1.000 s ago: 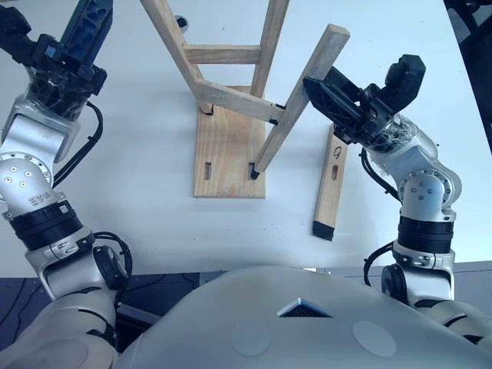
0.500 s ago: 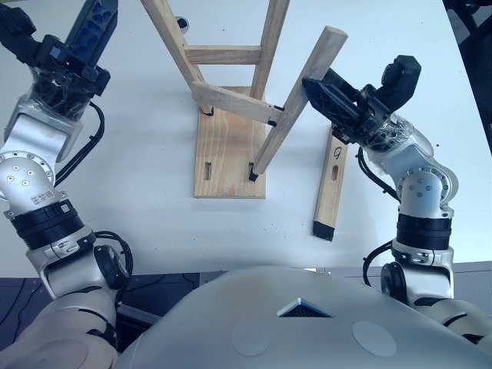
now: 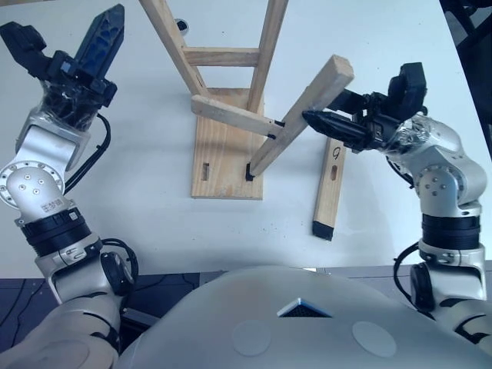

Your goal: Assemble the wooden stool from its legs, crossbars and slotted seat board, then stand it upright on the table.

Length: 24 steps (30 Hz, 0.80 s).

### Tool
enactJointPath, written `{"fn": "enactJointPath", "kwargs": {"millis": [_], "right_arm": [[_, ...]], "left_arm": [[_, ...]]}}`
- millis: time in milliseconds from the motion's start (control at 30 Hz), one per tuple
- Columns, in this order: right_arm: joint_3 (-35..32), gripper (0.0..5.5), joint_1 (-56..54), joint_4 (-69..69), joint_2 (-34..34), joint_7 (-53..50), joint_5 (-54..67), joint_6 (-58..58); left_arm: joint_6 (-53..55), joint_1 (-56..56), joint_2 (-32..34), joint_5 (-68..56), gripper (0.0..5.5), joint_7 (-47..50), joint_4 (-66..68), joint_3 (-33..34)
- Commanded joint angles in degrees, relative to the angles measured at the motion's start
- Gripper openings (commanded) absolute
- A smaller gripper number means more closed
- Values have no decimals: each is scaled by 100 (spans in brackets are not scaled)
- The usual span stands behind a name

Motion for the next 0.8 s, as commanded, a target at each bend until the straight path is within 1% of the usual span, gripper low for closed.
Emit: {"fn": "enactJointPath", "kwargs": {"millis": [33, 67, 200, 367, 433, 500, 567, 633, 733, 800], "right_arm": [[322, 205, -34, -181, -565, 34, -540, 348], [342, 205, -116, -253, -625, 45, -499, 386], [607, 205, -438, -642, -839, 30, -617, 538], [1087, 205, -727, -761, -1129, 35, -1041, 665], [1387, 205, -725, -655, -1340, 120, -1509, 429], [1842, 205, -592, -425, -1625, 244, -2221, -106], [2200, 205, -487, -215, -1764, 220, -2611, -321], [2477, 204, -529, 0, -1797, 118, -2752, -95], [3053, 204, -756, 474, -1931, 24, -3279, 249], [3264, 204, -877, 468, -1990, 108, -3204, 542]], "left_arm": [[-193, 250, -187, 133, 304, 118, -225, 51], [-250, 323, -256, 182, 304, 170, -277, 23], [-789, 663, -519, 1121, 304, 484, -178, -295], [-1287, 976, -1086, 1524, 304, 610, -225, -426], [-1419, 1102, -1247, 1584, 304, 631, -240, -428], [-1541, 1178, -1359, 1633, 304, 655, -190, -377], [-1635, 1192, -1410, 1654, 304, 679, -86, -309], [-1713, 1189, -1452, 1666, 304, 692, 5, -276], [-1847, 1182, -1560, 1737, 304, 744, 105, -298], [-1919, 1172, -1625, 1766, 304, 779, 161, -314]]}}
